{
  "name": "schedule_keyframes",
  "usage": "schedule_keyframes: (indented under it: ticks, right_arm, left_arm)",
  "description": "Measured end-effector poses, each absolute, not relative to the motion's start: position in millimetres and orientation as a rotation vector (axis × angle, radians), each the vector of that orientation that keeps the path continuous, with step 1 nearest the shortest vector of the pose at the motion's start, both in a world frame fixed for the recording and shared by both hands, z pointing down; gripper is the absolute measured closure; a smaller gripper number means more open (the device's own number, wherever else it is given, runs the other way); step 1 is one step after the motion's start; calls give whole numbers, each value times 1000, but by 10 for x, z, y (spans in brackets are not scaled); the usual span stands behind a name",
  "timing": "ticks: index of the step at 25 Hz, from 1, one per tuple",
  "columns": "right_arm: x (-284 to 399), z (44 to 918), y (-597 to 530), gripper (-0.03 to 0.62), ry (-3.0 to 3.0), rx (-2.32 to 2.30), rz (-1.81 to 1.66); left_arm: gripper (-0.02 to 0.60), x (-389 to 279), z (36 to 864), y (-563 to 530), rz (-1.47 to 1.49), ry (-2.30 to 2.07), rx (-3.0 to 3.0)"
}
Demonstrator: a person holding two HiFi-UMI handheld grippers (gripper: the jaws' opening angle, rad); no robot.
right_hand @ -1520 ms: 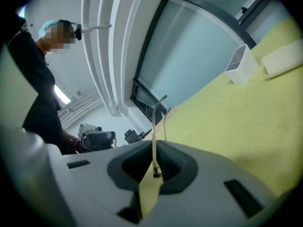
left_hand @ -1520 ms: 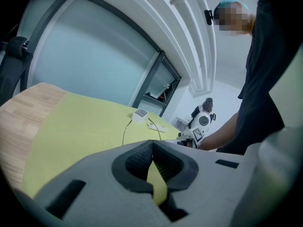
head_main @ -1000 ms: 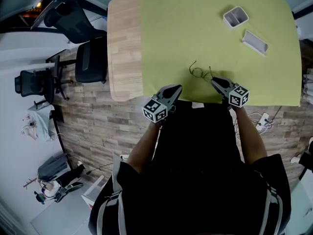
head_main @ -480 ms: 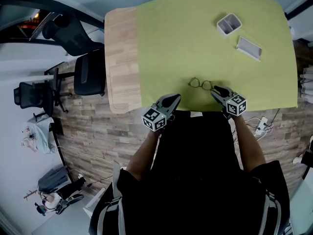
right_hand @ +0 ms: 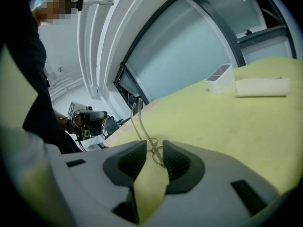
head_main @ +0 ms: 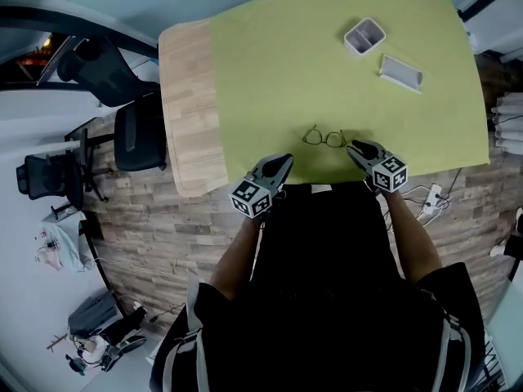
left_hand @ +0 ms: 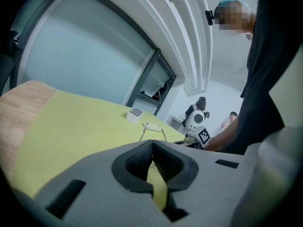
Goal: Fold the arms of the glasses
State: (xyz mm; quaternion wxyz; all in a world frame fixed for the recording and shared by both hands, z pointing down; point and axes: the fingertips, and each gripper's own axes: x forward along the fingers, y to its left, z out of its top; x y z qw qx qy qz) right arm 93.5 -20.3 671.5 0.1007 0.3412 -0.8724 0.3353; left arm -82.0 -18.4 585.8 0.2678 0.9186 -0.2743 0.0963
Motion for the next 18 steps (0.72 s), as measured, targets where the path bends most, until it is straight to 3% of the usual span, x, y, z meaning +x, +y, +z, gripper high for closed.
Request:
schedule_keyframes:
  ticks: [18]
  right_arm:
    - [986,5800,-215,531,-2688,1173,704]
  left_arm:
    - [563,-719,5650,-314,204,-750,2524]
